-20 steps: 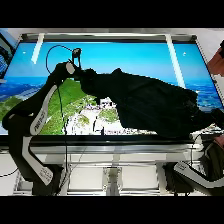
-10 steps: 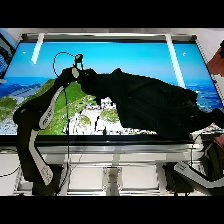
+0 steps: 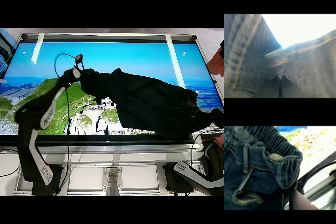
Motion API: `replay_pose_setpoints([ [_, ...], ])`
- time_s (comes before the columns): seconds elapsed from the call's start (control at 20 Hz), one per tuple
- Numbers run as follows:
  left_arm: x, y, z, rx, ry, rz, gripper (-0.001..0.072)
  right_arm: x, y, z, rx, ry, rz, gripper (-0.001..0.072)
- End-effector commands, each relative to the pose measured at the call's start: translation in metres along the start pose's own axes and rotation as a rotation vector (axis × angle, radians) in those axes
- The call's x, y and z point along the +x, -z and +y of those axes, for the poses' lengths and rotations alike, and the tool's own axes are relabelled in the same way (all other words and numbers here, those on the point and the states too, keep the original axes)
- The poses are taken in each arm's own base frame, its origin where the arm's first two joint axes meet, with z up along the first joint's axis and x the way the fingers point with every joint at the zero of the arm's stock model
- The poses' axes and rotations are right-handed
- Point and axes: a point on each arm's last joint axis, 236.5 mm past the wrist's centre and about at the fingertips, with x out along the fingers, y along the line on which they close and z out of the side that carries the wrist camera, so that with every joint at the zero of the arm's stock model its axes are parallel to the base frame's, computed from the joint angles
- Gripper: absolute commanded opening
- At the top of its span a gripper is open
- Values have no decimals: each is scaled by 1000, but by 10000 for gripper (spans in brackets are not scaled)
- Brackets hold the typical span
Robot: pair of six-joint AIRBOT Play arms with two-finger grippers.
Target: Fold the clothes and pants, and hang the long-sleeved shirts on hangers.
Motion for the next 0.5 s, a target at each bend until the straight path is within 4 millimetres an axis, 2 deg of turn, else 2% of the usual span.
replay_pose_setpoints([
  [0.0,-75,-52,25,-7,-71,-71,25,-4,0,27,6,-112,7,46],
  [0.1,-156,-85,70,-10,-230,-119,25,-17,-12,51,4,-209,-26,47],
  [0.2,-251,-101,118,5,-423,-157,25,-37,-30,64,-12,-257,-73,46],
  [0.3,-335,-98,159,-29,-592,-168,26,-60,-52,72,-23,-279,-138,46],
  [0.35,-375,-91,177,-58,-665,-169,25,-74,-63,83,-19,-325,-171,46],
  [0.45,-429,-72,204,-116,-747,-149,26,-97,-77,107,-33,-403,-221,46],
])
